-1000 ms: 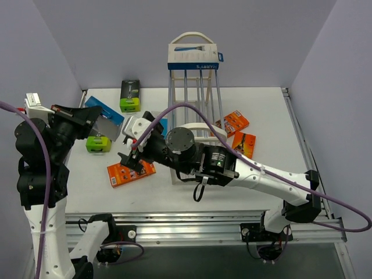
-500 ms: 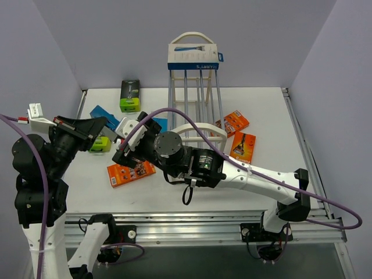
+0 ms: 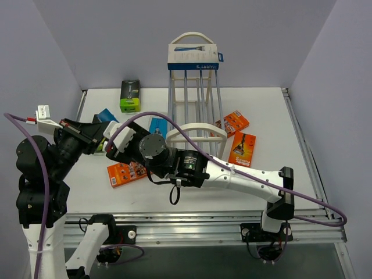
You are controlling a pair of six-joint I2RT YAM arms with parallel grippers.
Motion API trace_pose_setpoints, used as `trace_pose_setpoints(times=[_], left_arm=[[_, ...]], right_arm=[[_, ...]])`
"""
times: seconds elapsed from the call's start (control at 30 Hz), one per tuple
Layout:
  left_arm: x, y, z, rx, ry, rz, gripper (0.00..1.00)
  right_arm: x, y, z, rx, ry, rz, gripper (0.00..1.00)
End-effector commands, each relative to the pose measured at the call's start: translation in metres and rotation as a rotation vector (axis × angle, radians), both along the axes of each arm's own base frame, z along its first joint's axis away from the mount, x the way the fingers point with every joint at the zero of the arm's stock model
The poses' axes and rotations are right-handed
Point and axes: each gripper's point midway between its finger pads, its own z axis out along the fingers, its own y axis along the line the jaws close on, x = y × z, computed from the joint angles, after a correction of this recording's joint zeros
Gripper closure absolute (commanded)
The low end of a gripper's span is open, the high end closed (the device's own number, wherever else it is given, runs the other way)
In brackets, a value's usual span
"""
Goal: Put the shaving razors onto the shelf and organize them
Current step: Pass the shaving razor from the left arm to the right
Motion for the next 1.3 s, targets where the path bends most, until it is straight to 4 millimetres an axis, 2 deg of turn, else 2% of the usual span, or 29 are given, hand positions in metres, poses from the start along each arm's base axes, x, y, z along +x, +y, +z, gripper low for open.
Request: trace_pose_setpoints(times=[0.0,0.1,0.13,0.23,0.37,0.43,0.47,0.53,0.57,0.63,0.67,0.9,1.07,1.2,1.27], left_arm=[[-0.01,-0.007,0.025,-0.011,-0.09,-0.042,0.98],[-0.012,-0.009,0.027,-0.012,-0.095,-0.053,0.98],[-0.013,-0.009,0.028,-0.01,-0.1,-0.055,0.98],[-0.014,-0.01,0.03,-0.008,-0.113,-0.061,0.98],[-0.016,-0.017,0.031,-0.006,-0.141,-0.108,0.95],[-0.016,-0.017,0.031,-0.006,-0.146,-0.107,0.82],[-0.016,-0.016,0.031,-0.003,-0.147,-0.104,0.59],[-0.016,-0.016,0.037,0.004,-0.167,-0.102,0.38],[-0.018,-0.016,0.041,0.006,-0.176,-0.101,0.24],[-0.018,-0.015,0.05,0.016,-0.196,-0.097,0.15],[-0.022,-0.014,0.061,0.019,-0.226,-0.09,0.06],[-0.027,-0.013,0.091,-0.005,-0.273,-0.082,0.06],[-0.031,-0.023,0.104,-0.078,-0.299,-0.149,0.06],[-0.028,-0.026,0.106,-0.114,-0.302,-0.175,0.06],[-0.027,-0.026,0.105,-0.113,-0.298,-0.176,0.06]], right_arm=[[-0.001,0.0,0.038,0.106,-0.026,-0.002,0.48],[0.0,-0.001,0.04,0.113,-0.025,-0.01,0.63],[0.002,-0.002,0.04,0.116,-0.024,-0.013,0.76],[0.004,-0.005,0.044,0.13,-0.026,-0.031,1.0],[0.004,-0.009,0.049,0.15,-0.027,-0.033,1.0],[0.005,-0.012,0.052,0.156,-0.026,-0.033,1.0],[0.005,-0.014,0.053,0.16,-0.025,-0.034,1.0],[0.006,-0.019,0.057,0.173,-0.023,-0.034,1.0],[0.006,-0.021,0.057,0.175,-0.022,-0.03,1.0],[0.006,-0.027,0.063,0.189,-0.026,-0.031,1.0],[0.007,-0.029,0.064,0.186,-0.031,-0.034,1.0],[0.011,-0.044,0.079,0.209,-0.061,-0.073,1.0],[0.019,-0.055,0.084,0.234,-0.087,-0.11,1.0],[0.033,-0.077,0.097,0.266,-0.116,-0.169,1.0],[0.036,-0.091,0.111,0.308,-0.128,-0.18,1.0]])
